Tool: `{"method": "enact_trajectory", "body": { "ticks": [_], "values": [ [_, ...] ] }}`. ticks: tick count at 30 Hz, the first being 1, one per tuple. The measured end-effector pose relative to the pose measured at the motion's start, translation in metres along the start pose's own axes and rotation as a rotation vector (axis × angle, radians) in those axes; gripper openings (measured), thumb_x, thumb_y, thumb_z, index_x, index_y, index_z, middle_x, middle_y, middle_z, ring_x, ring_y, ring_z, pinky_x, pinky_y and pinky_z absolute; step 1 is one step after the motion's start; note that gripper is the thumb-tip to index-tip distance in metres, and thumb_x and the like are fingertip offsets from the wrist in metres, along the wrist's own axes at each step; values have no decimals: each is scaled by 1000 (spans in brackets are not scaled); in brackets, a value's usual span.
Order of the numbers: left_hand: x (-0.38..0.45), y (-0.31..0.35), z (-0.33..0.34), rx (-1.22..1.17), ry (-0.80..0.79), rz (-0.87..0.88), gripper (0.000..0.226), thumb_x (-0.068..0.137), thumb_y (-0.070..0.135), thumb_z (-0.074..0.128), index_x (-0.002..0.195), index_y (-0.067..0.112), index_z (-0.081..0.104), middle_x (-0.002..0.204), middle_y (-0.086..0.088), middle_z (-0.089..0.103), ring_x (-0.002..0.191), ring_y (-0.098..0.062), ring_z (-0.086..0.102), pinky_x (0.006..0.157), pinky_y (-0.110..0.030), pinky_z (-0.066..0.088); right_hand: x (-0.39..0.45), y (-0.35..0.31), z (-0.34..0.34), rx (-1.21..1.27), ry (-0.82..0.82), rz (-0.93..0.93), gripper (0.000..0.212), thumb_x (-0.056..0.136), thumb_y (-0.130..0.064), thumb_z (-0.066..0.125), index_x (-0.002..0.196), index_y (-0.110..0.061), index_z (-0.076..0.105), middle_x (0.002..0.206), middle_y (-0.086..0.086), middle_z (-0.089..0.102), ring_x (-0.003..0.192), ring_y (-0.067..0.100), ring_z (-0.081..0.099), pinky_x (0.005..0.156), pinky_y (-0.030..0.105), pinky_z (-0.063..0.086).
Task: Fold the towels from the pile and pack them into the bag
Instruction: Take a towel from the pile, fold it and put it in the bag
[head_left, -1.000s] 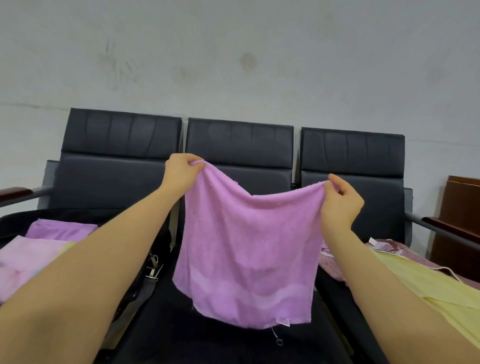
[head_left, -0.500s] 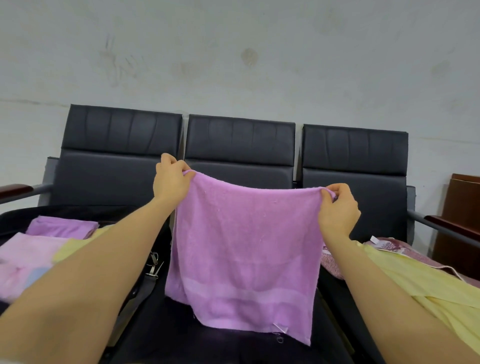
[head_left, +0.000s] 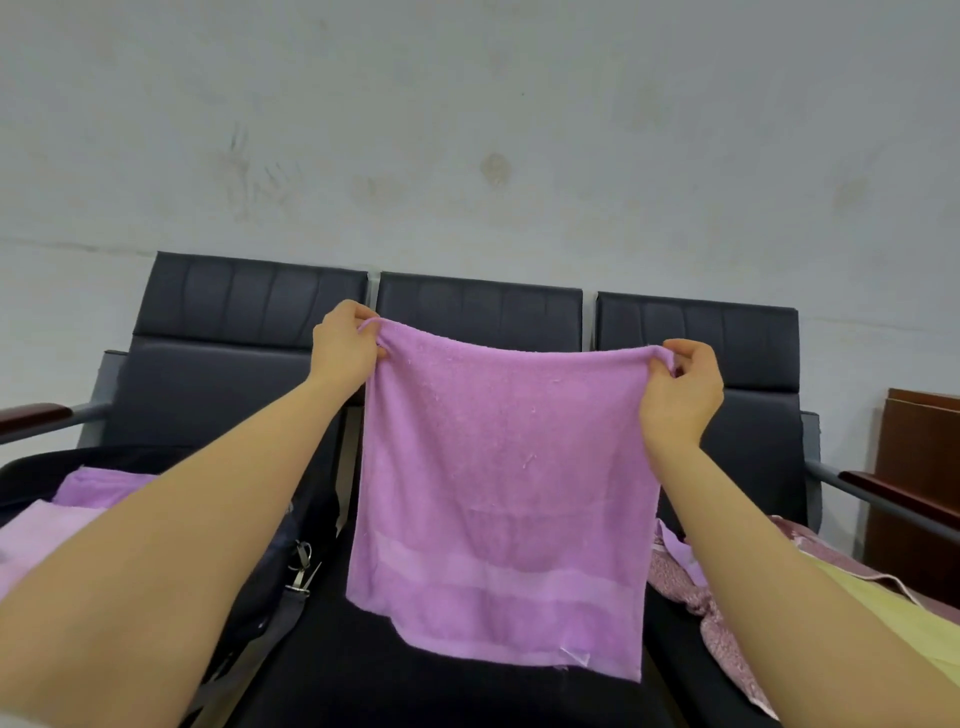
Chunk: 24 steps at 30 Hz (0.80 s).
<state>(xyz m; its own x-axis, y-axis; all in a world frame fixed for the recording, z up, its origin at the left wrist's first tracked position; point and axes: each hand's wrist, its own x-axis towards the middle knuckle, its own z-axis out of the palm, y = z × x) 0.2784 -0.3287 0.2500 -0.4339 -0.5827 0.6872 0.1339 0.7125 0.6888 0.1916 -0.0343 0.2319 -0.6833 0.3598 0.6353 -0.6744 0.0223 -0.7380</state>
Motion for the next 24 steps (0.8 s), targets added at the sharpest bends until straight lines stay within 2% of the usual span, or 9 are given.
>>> {"method": "enact_trajectory", "body": {
  "ticks": [4,6,9,11,13,15,19,22,24],
  "values": [
    [-5,1,-4,3,-54,-25,27,97,6,41,122,5,53,116,-11,61,107,-25,57,84,-29,44,-1,4,-5,-66,-20,10,20,96,-6,48,111,-7,63,101,1,59,91,13,54,80,24,44],
    [-8,-4,-4,26,-82,-29,24,98,10,42,118,6,54,113,-12,62,103,-26,59,82,-30,44,-3,14,-8,-160,-45,22,20,96,-8,49,104,-6,67,93,3,61,86,18,57,83,35,50],
    [-15,-16,-2,97,-120,-21,15,99,14,43,104,11,57,101,-11,64,88,-27,62,74,-31,45,-9,30,-12,-360,-62,7,17,94,-17,54,97,-10,69,81,1,60,83,27,60,87,50,49],
    [-23,-27,1,143,-107,-40,14,99,19,41,97,16,54,95,-8,63,73,-27,63,70,-37,50,-14,38,-16,-403,-97,54,16,95,-23,54,95,-13,67,80,1,58,79,26,58,77,42,49],
    [-31,-36,5,187,-112,-73,14,100,22,36,96,17,49,85,-6,60,59,-29,65,70,-40,53,-18,44,-18,-388,-137,142,17,96,-24,53,90,-13,63,76,1,56,70,21,52,64,30,40],
    [-36,-42,11,209,-122,-105,14,100,23,35,96,16,47,79,-4,57,53,-28,64,69,-41,53,-21,49,-16,-365,-140,196,19,96,-24,53,84,-12,62,72,3,56,65,22,54,57,26,36],
    [-37,-49,23,101,-53,-178,14,98,20,45,98,9,52,79,-7,63,58,-21,62,70,-35,51,-23,58,-6,-270,-114,263,20,95,-20,50,82,-14,63,77,10,63,74,35,66,64,34,50],
    [-34,-53,25,-23,-39,-223,13,92,13,50,92,4,59,76,-13,68,71,-28,67,80,-39,54,-20,62,-3,-254,-84,271,19,94,-15,50,82,-11,65,77,11,63,74,33,63,69,41,54],
    [-32,-55,25,-115,-13,-269,12,91,11,50,92,6,61,63,-6,68,77,-29,68,80,-42,56,-17,63,-2,-238,-80,242,19,91,-10,51,83,-10,68,73,6,61,69,30,61,66,40,54]
  ]
}}
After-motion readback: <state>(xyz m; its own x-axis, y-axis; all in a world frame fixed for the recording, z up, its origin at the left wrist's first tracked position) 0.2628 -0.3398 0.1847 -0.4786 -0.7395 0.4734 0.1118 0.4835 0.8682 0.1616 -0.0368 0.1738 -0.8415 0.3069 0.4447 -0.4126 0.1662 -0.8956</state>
